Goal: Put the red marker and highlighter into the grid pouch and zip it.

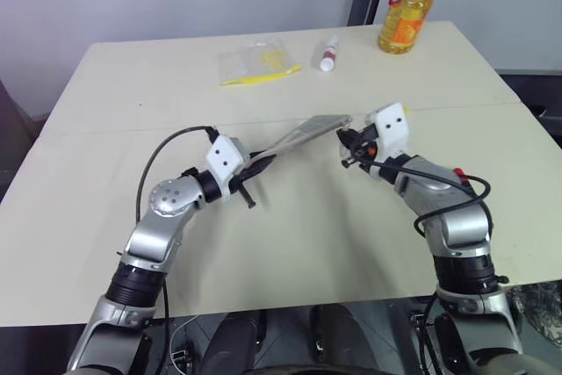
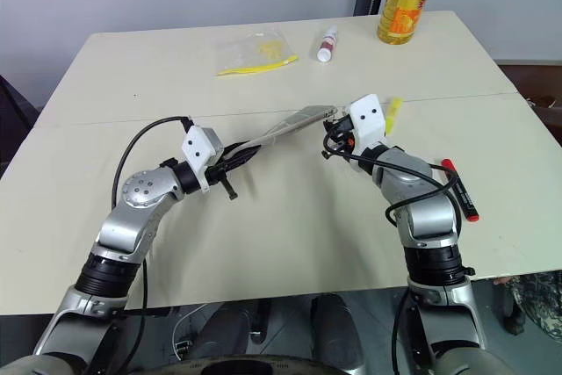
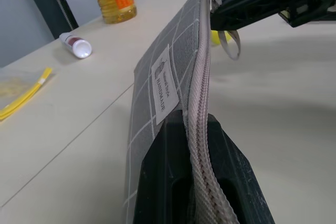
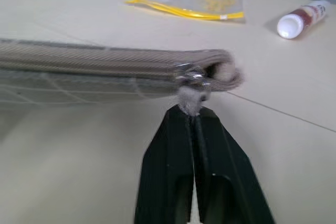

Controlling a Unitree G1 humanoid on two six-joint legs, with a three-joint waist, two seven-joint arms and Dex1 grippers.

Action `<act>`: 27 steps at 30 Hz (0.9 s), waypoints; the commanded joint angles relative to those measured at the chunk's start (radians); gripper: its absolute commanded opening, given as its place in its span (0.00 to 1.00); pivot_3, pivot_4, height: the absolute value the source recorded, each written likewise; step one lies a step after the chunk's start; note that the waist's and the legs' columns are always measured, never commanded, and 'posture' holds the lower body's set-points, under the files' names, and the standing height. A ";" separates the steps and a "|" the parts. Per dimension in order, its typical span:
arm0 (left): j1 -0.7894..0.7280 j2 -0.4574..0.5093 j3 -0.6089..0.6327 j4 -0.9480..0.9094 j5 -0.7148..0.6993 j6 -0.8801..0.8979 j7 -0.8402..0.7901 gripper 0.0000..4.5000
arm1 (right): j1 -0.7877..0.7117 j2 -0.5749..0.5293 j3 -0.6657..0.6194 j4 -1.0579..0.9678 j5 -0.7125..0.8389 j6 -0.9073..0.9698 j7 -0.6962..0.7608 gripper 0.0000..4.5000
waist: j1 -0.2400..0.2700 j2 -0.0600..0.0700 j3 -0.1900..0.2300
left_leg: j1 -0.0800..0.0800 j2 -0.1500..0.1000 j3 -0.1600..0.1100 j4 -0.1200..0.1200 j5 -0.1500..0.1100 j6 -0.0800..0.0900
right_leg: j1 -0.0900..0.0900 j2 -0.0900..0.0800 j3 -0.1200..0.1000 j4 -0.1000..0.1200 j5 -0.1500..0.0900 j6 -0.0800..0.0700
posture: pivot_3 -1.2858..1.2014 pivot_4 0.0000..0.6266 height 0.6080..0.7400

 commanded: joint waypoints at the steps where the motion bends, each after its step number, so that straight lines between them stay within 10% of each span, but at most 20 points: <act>1: -0.008 -0.006 -0.020 -0.033 0.041 0.006 0.028 0.00 | -0.006 -0.031 0.045 -0.084 -0.013 0.016 0.020 0.01 | 0.000 0.000 0.000 | 0.000 0.000 0.000 0.000 0.000 0.000 | 0.000 0.000 0.000 0.000 0.000 0.000 | 0.52 0.24 1.00; 14: -0.080 -0.146 -0.153 0.018 0.172 0.087 0.125 0.00 | -0.034 -0.156 0.347 -0.320 -0.083 0.070 0.192 0.01 | 0.003 -0.001 0.000 | 0.000 0.000 0.000 0.001 0.000 0.000 | 0.001 0.000 0.000 -0.001 0.000 0.000 | 0.52 0.24 1.00; 27: -0.167 -0.228 -0.138 0.164 0.238 0.051 0.195 0.00 | -0.042 -0.177 0.326 -0.351 -0.088 0.137 0.209 0.07 | 0.004 -0.002 0.001 | -0.002 0.000 0.000 0.006 -0.002 0.002 | 0.002 0.000 -0.001 -0.001 0.000 0.001 | 0.52 0.24 1.00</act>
